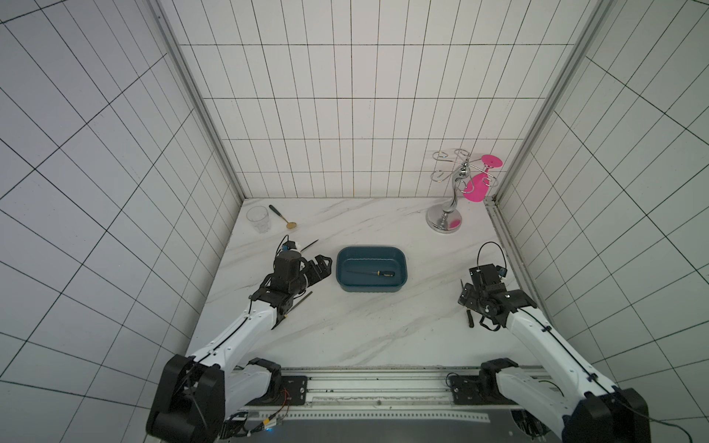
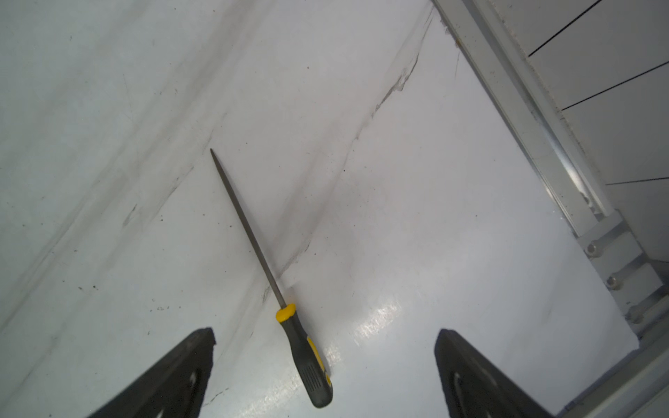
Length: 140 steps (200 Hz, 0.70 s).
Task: Put the file tool into the storage box
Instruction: Pick up the file tool from the center of the board.
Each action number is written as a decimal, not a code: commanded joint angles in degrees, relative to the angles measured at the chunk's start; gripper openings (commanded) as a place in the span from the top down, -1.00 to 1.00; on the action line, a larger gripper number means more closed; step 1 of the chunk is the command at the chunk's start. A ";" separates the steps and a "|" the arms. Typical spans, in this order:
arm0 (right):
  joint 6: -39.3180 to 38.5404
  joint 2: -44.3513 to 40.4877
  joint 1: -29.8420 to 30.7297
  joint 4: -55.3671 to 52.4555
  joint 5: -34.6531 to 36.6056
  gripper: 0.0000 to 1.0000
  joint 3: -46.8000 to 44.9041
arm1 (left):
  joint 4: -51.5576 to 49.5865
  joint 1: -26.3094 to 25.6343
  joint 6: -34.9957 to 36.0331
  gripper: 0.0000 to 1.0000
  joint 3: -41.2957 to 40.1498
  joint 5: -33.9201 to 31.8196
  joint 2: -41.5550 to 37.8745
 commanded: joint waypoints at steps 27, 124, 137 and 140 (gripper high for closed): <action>-1.54 3.33 -0.96 4.26 -8.19 -0.94 -2.81 | -2.56 -0.14 2.37 -0.96 0.33 -1.32 -3.35; -2.47 13.40 -1.40 5.40 -10.96 -0.87 -0.37 | -6.21 -0.15 1.88 -0.96 1.03 -0.30 -8.94; -2.71 13.52 -1.40 6.73 -12.77 -0.85 -0.70 | -6.59 -0.12 1.94 -0.95 0.99 -0.62 -9.57; -2.90 13.52 -1.39 7.18 -13.43 -0.84 -0.77 | -6.66 -0.15 1.99 -0.95 0.96 -0.66 -9.66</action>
